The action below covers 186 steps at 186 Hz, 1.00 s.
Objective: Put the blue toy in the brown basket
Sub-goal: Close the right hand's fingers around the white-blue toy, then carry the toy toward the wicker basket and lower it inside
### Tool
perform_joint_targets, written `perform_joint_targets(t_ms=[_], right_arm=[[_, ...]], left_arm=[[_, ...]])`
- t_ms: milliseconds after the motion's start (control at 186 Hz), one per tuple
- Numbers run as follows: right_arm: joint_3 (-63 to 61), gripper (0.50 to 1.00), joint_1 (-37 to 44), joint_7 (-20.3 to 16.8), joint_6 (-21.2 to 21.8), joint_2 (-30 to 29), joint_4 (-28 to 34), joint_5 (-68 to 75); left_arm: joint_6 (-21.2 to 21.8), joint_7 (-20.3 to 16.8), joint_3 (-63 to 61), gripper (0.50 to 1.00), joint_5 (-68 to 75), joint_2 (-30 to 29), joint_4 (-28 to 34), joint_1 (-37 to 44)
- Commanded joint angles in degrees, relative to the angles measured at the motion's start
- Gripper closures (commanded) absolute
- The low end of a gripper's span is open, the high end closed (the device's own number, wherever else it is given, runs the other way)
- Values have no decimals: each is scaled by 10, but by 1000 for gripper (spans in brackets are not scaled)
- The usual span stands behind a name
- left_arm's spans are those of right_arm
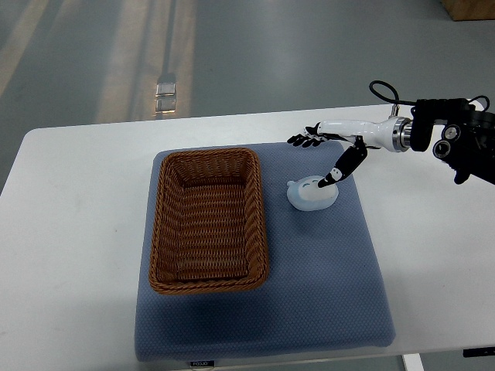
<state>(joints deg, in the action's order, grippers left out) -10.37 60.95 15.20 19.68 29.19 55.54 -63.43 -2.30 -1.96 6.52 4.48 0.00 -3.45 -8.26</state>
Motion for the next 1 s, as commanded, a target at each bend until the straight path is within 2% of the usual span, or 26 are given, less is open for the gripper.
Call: perform_joint_targets(t_ms=[0, 274, 397, 590, 724, 767, 778, 789, 799, 815, 842, 848, 864, 874, 992], right_arm=[[25, 593, 8, 0, 0, -5, -1, -2], [52, 595, 5, 0, -3, -19, -3, -27], [64, 599, 4, 0, -25, -29, -8, -29], [98, 638, 1, 0, -58, -29, -16, -50], [105, 744, 1, 0, -62, -29, -23, -56], [105, 803, 1, 0, -62, -29, -25, -56], [105, 834, 2, 0, -62, -29, -25, -56], [105, 834, 2, 0, -62, -29, -25, -56], [105, 863, 2, 0, -62, -29, -26, -56], [105, 877, 2, 0, -62, -29, -26, -56], [105, 938, 2, 0, -62, -29, -26, -56], [105, 938, 2, 0, -62, -29, -26, -56], [105, 989, 2, 0, -62, -29, -26, -56], [104, 1000, 2, 0, -62, -29, -26, -56], [102, 1000, 5, 0, -66, -30, -25, -55]], left_arm=[[0, -1, 1, 500, -1, 0, 0, 0], [0, 0, 0, 500, -1, 0, -1, 0], [0, -1, 0, 500, -1, 0, -1, -1], [-1, -1, 0, 500, -1, 0, -1, -1], [-1, 0, 0, 500, -1, 0, -1, -3], [-1, 0, 0, 500, -1, 0, -1, -3], [0, 0, 0, 500, -1, 0, -1, -3], [0, 0, 0, 500, -1, 0, -1, -3], [0, 0, 0, 500, -1, 0, -1, -4], [-1, 0, 0, 500, -1, 0, -1, -4], [0, -1, 0, 500, -1, 0, -2, -4], [0, -1, 0, 500, -1, 0, -2, -4], [0, 0, 0, 500, -1, 0, -2, -4], [-1, -1, 0, 500, -1, 0, -2, -4], [-1, 0, 0, 500, -1, 0, -2, -4]])
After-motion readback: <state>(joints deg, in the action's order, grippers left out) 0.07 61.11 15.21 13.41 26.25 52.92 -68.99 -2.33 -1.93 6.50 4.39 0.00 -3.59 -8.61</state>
